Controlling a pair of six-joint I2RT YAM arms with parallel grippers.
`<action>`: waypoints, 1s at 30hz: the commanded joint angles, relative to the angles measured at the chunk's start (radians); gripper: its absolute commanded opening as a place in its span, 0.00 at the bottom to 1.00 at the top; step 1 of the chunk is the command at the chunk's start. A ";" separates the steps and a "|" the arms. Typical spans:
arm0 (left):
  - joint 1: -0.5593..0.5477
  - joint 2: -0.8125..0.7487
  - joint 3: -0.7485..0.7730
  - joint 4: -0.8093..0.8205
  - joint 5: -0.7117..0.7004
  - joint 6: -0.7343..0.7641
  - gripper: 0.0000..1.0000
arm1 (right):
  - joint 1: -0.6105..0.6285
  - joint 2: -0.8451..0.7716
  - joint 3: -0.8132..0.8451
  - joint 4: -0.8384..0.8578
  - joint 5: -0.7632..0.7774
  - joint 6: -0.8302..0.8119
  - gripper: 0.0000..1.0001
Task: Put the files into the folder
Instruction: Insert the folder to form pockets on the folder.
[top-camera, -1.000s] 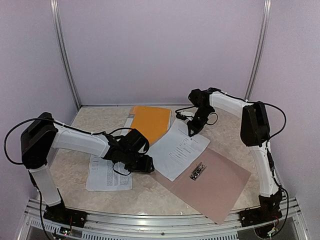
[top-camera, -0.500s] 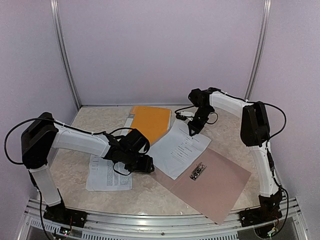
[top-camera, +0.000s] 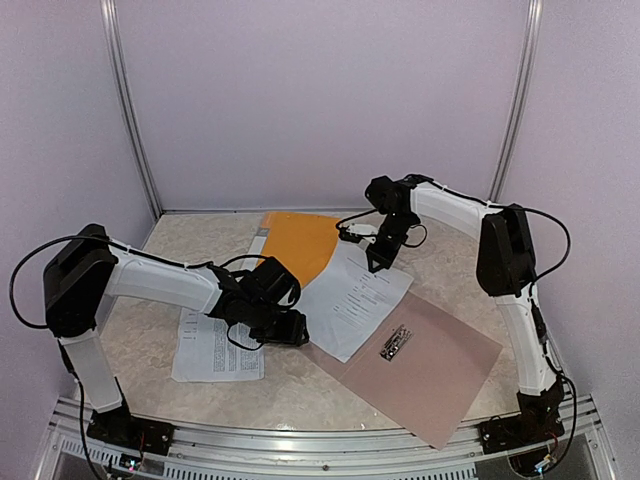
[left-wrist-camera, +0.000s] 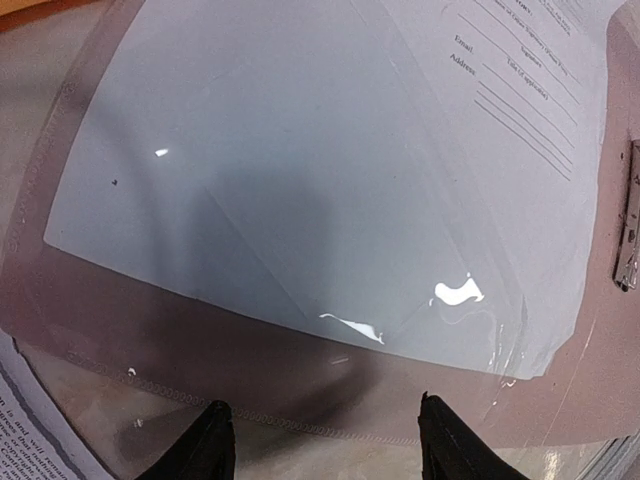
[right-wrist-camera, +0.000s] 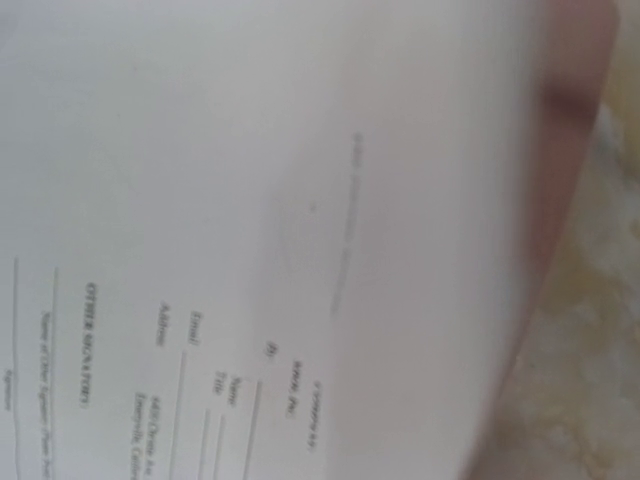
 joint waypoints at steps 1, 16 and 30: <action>-0.006 0.058 -0.017 -0.082 -0.020 0.011 0.60 | 0.009 0.008 0.021 -0.004 -0.025 -0.024 0.00; -0.014 0.044 -0.021 -0.086 -0.039 -0.001 0.61 | 0.040 -0.014 -0.030 0.005 -0.049 0.020 0.00; -0.029 0.017 -0.048 -0.060 -0.072 -0.005 0.66 | 0.029 -0.030 -0.008 0.010 -0.050 0.048 0.00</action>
